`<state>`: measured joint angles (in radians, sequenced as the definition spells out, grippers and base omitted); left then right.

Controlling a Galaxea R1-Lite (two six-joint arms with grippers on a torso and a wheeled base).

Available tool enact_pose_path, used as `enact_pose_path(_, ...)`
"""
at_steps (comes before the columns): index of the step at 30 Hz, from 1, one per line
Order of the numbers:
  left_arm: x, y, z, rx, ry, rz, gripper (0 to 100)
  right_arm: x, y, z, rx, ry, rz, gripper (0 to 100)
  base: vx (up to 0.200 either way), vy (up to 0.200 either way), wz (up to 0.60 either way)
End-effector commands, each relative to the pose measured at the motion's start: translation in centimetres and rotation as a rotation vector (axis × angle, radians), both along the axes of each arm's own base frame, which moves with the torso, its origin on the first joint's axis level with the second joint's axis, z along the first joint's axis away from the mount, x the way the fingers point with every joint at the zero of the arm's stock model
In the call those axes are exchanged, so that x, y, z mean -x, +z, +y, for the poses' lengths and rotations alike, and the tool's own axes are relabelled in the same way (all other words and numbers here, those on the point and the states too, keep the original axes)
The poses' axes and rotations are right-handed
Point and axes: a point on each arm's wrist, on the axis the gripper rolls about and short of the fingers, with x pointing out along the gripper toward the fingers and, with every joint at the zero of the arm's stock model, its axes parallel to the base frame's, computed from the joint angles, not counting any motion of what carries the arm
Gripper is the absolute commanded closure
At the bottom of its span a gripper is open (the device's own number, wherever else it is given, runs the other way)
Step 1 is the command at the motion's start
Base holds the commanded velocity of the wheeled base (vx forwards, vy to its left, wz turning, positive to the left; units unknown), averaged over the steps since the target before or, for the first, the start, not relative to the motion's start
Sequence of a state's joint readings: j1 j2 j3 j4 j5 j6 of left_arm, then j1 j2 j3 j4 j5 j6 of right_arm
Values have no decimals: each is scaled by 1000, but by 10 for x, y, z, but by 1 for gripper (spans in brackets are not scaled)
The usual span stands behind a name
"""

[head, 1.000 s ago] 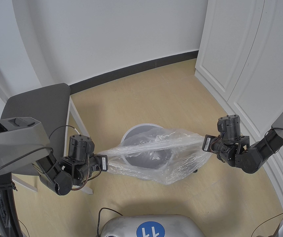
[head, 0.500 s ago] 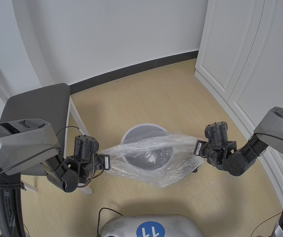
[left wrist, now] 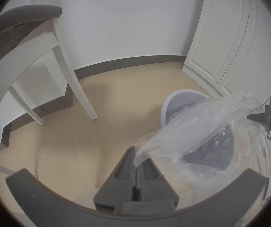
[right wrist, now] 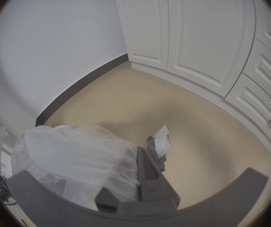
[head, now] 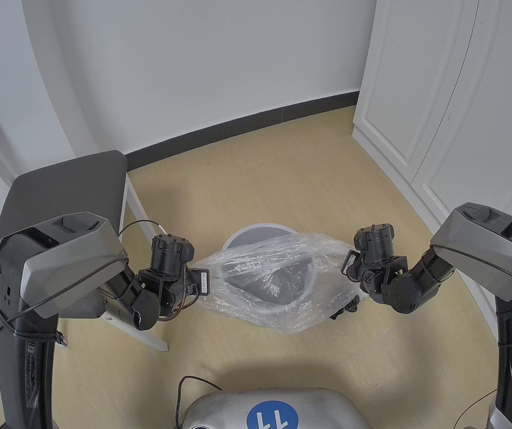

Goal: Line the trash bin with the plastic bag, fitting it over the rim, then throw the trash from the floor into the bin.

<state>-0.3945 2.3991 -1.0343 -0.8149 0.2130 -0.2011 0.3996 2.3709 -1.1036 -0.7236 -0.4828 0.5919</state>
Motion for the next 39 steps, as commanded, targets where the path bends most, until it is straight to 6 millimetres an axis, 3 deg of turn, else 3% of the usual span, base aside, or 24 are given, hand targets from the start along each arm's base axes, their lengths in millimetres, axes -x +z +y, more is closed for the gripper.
enact_pose_path(1, -4, -8, -2, -4, 1, 12, 100, -4, -13, -4, 14, -10, 25, 100, 0, 0, 0)
enact_pose_path(5, -1, -7, 1, -13, 11, 23, 100, 1, -12, -6, 30, -7, 45, 100, 0, 0, 0)
enact_pose_path(9, 26, 10, 14, -47, 4, 96, 100, 28, 16, -27, 125, 41, 114, 100, 0, 0, 0)
enact_pose_path(18, 61, 29, 23, -70, -16, 135, 100, 62, 44, -37, 184, 147, 127, 100, 0, 0, 0)
enact_pose_path(29, 88, 31, 23, -97, -51, 175, 100, 77, 40, -39, 248, 195, 169, 100, 0, 0, 0)
enact_pose_path(39, 92, 20, 26, -130, -63, 212, 100, 84, 29, -37, 290, 241, 216, 100, 0, 0, 0)
